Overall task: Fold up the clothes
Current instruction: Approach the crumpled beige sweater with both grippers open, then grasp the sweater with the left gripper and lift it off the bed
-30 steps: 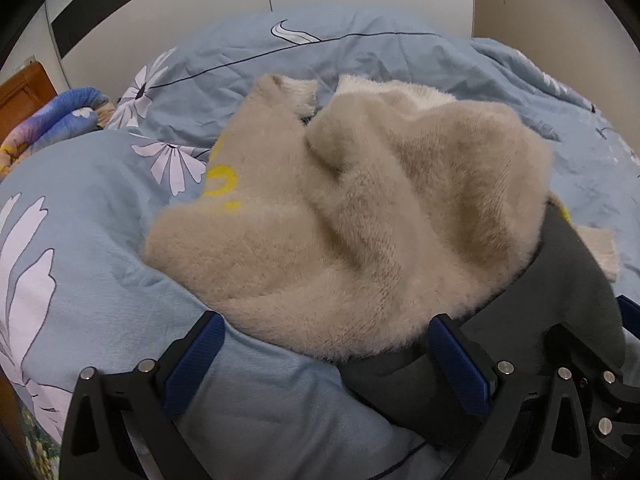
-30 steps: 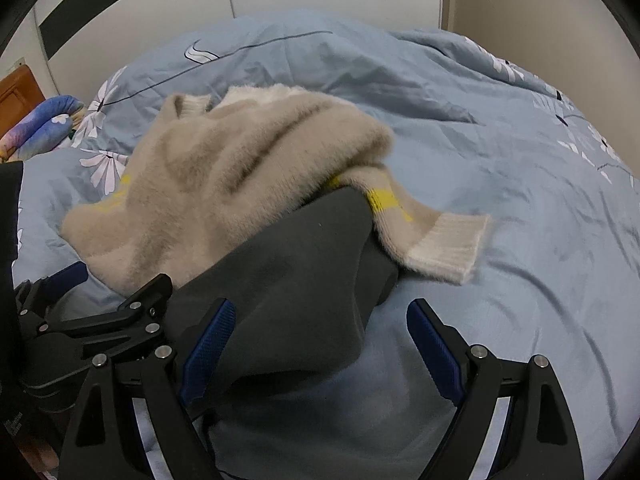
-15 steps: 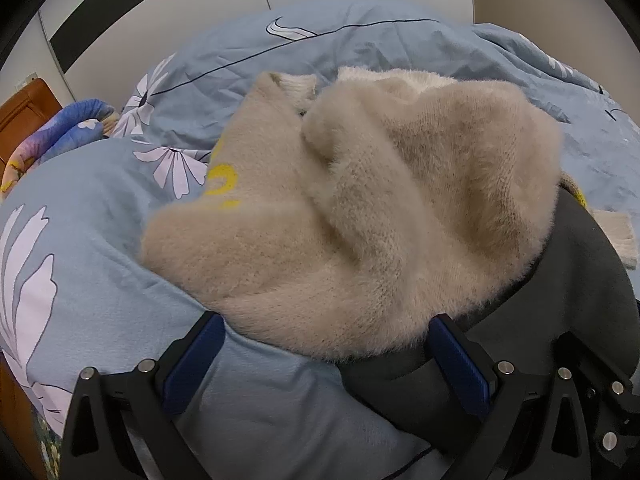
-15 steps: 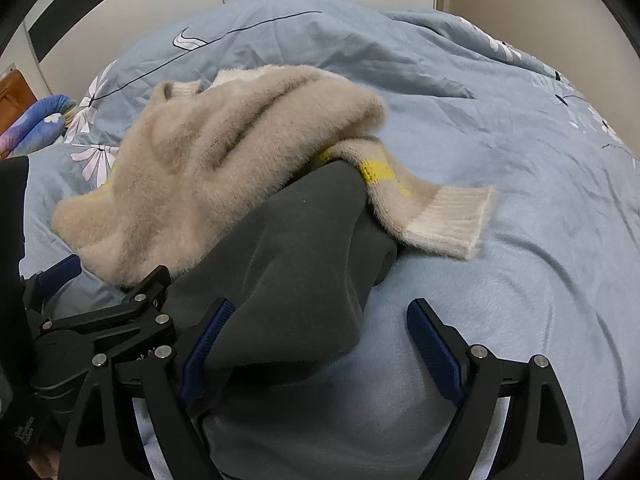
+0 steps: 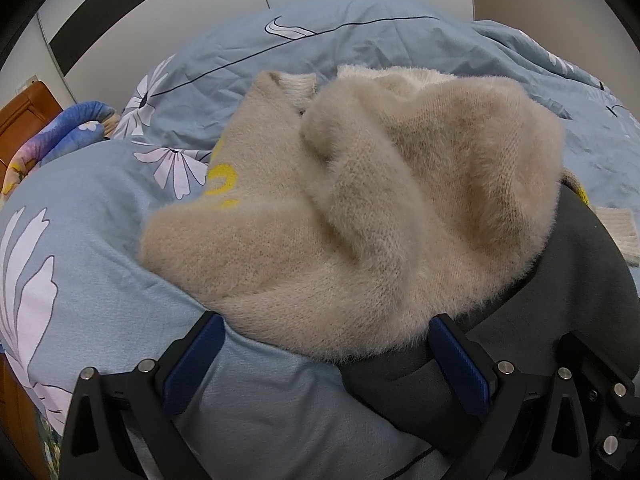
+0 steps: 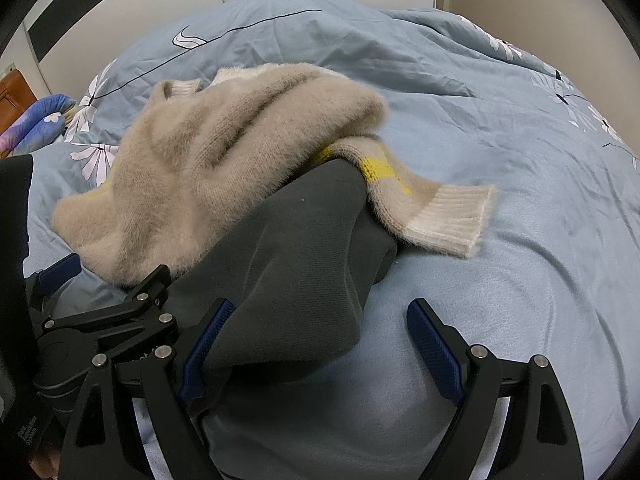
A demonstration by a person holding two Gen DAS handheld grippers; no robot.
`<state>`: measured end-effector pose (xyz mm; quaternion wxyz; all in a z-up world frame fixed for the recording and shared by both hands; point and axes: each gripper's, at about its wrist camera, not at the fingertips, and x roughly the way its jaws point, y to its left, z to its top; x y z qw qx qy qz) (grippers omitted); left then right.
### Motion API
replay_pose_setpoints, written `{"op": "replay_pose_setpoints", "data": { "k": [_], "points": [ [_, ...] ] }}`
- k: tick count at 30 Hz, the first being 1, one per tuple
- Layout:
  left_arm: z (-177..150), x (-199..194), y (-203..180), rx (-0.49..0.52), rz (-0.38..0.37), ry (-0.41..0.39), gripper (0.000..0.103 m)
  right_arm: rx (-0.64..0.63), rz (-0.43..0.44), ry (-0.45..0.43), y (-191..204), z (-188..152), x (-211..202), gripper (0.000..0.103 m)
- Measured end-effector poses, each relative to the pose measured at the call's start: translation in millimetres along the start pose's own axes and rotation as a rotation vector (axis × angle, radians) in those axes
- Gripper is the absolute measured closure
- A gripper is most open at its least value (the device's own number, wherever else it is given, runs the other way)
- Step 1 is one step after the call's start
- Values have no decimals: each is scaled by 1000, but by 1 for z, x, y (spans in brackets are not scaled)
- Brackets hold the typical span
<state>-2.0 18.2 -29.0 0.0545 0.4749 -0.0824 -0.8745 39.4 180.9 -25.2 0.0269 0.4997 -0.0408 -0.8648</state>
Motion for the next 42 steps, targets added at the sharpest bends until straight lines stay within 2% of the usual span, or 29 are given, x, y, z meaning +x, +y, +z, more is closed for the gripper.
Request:
{"op": "replay_pose_setpoints", "data": {
  "k": [19,22,27,30,32,35,36,38,39,42],
  "points": [
    [-2,-2,-1,19,1,8,0,5,-7,-10,3,-4,0,14],
    [-1,-9,3,14,-51,-2,0,23,11,-54,-1,-8,-13,14],
    [7,-25,5,27,-153,-25,0,119,33,-172,-29,-22,-53,14],
    [20,-42,-4,86,-165,-111,0,190,10,-208,-53,-32,-69,14],
    [31,-48,-8,111,-141,-158,0,249,-7,-221,-70,-40,-76,14],
    [58,-35,-1,69,-152,-136,0,337,-14,-226,-94,-50,-81,14],
    [65,-29,3,32,-178,-111,1,359,-14,-219,-99,-53,-81,14],
    [76,-19,9,-11,-229,-83,10,372,-19,-209,-104,-56,-80,14],
    [81,-14,12,-32,-255,-69,23,376,-22,-205,-106,-57,-79,14],
    [89,7,6,-17,-273,23,71,375,-22,-206,-110,-57,-80,14]
  ]
}}
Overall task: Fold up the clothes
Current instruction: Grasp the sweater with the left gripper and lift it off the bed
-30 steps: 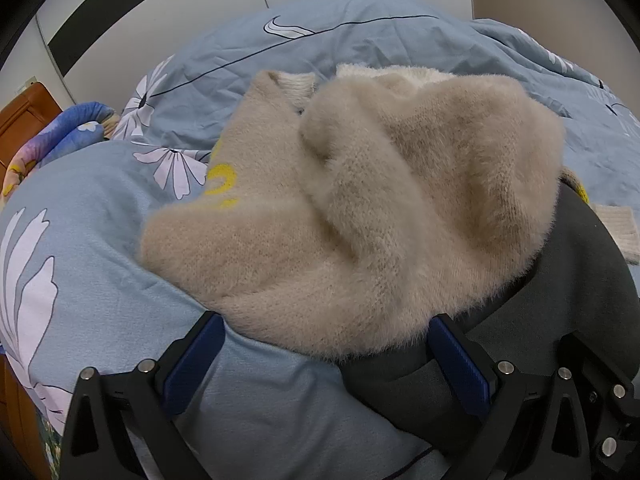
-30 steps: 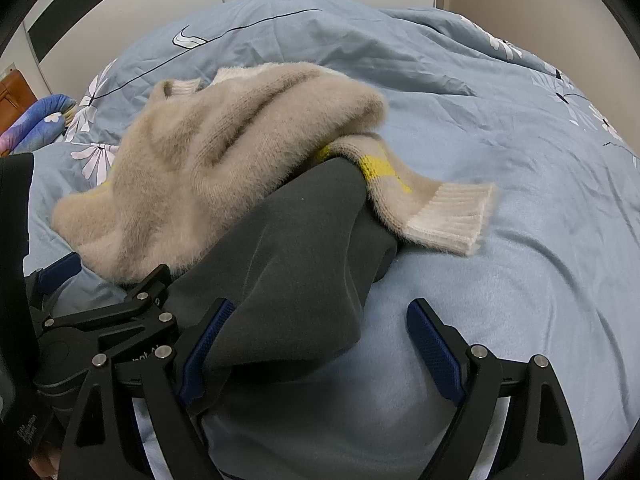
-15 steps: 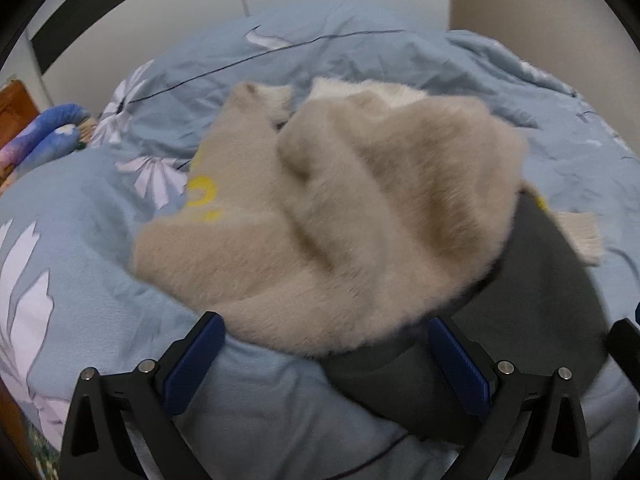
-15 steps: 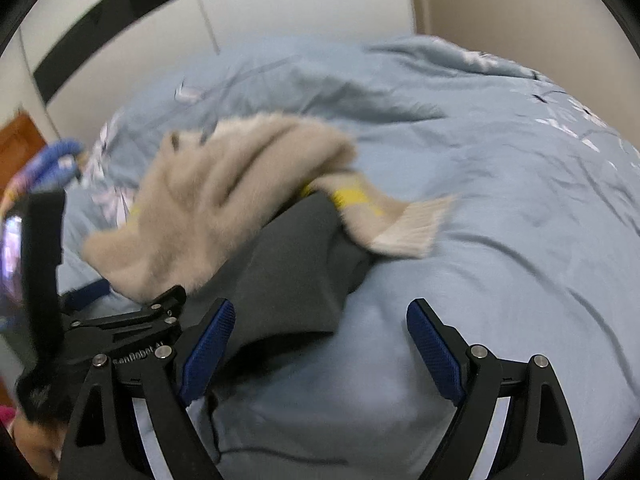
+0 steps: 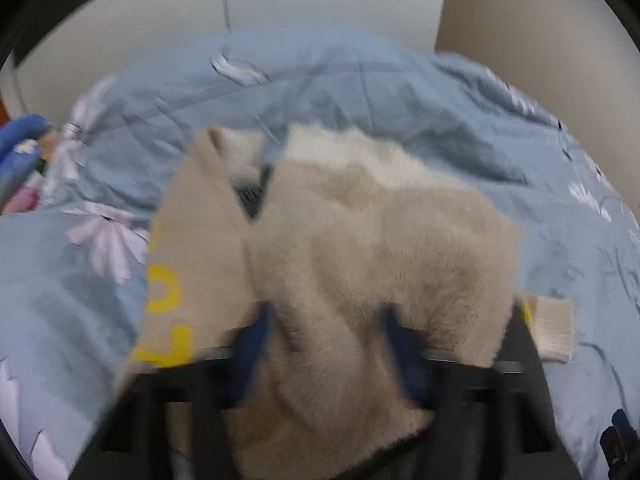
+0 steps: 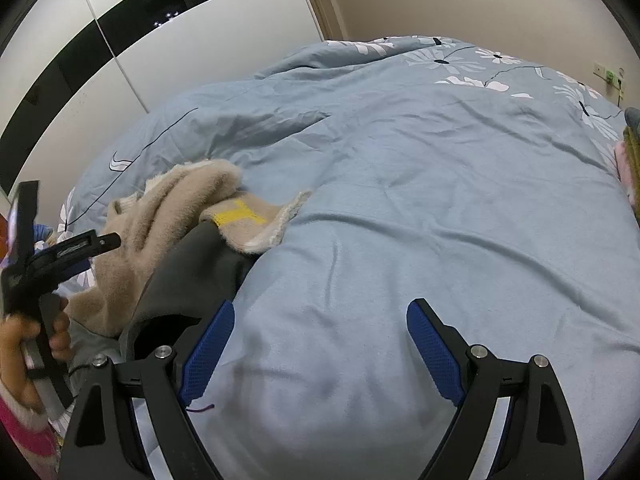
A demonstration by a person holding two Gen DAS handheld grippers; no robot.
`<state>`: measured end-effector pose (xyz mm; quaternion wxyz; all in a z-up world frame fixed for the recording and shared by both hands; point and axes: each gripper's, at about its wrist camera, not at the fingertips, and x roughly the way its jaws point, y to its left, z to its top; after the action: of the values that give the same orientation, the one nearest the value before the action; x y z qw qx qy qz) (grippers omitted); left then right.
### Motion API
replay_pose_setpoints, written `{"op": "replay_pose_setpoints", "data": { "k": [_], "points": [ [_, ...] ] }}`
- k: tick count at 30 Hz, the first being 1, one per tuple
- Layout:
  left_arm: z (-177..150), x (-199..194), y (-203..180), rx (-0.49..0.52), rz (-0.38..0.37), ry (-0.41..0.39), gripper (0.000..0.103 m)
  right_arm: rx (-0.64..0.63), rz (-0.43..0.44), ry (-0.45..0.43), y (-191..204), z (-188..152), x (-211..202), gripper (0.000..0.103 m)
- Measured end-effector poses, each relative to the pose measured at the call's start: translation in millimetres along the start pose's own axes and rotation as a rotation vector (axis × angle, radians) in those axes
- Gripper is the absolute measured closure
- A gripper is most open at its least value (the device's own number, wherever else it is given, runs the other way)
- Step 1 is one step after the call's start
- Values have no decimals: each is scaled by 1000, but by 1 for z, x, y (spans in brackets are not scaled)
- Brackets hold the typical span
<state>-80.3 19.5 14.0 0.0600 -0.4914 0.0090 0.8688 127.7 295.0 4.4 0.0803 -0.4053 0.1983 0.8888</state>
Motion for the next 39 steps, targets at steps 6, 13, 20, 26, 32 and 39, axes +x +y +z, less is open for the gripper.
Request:
{"op": "replay_pose_setpoints", "data": {
  "k": [6,13,20,26,32,39],
  "points": [
    [16,-20,-14,4,21,-84,92,-1,3,-28,-6,1,-11,14],
    [80,-134,-111,192,-70,-400,93,142,-7,-111,-49,6,-40,14],
    [73,-257,-219,396,-519,-666,93,316,-87,-292,-106,0,-98,14],
    [15,-328,-232,575,-819,-804,93,488,-252,-444,-158,-23,-150,14],
    [-42,-286,-216,722,-801,-615,93,647,-388,-530,-195,-46,-183,14],
    [-131,-210,-181,755,-794,-204,93,736,-431,-509,-224,-67,-194,14]
  ]
}}
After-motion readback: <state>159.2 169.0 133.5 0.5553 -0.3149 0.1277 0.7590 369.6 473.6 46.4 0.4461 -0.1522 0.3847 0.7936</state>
